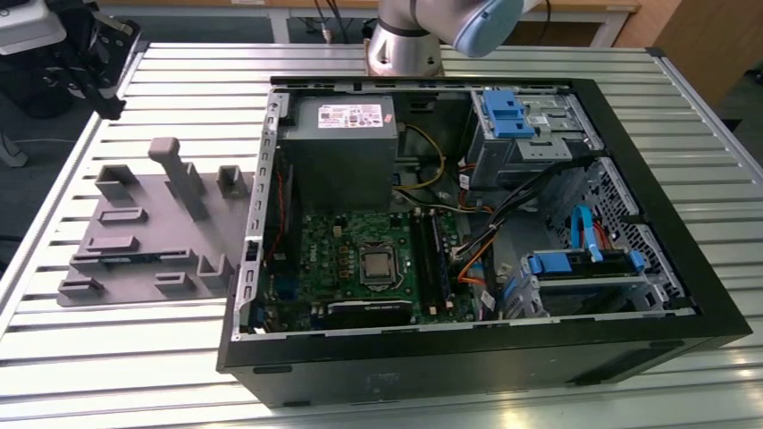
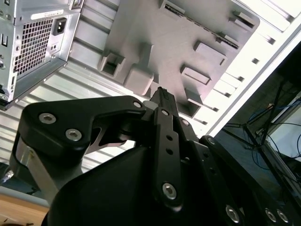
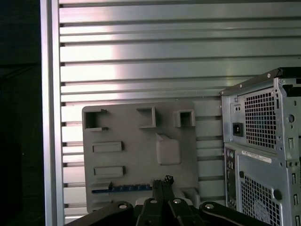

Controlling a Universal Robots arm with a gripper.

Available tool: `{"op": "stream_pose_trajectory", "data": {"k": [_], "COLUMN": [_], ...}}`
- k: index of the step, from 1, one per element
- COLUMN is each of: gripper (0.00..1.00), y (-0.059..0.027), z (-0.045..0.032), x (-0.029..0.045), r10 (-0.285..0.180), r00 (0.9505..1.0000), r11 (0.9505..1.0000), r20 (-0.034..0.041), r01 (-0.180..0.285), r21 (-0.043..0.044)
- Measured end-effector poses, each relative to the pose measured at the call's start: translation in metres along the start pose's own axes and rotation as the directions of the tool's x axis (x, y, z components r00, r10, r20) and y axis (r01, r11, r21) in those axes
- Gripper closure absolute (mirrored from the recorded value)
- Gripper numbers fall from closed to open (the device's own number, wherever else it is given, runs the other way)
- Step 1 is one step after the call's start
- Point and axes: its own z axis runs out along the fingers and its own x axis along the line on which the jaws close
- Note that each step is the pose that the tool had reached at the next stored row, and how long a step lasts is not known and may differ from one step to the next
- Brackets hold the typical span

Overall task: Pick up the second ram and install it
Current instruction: 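Reach for the second ram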

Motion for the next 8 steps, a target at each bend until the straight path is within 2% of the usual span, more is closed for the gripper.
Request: {"op": "stream_pose_trajectory", "data": {"k": [8], "gripper": [0.89], "y": [-0.0005], "z": [-0.0001], "x": [0.0088], "r10": [0.0], "r00": [1.0], "r11": [1.0], "r20": [-0.0001], "r01": [0.0], "r21": [0.0]}}
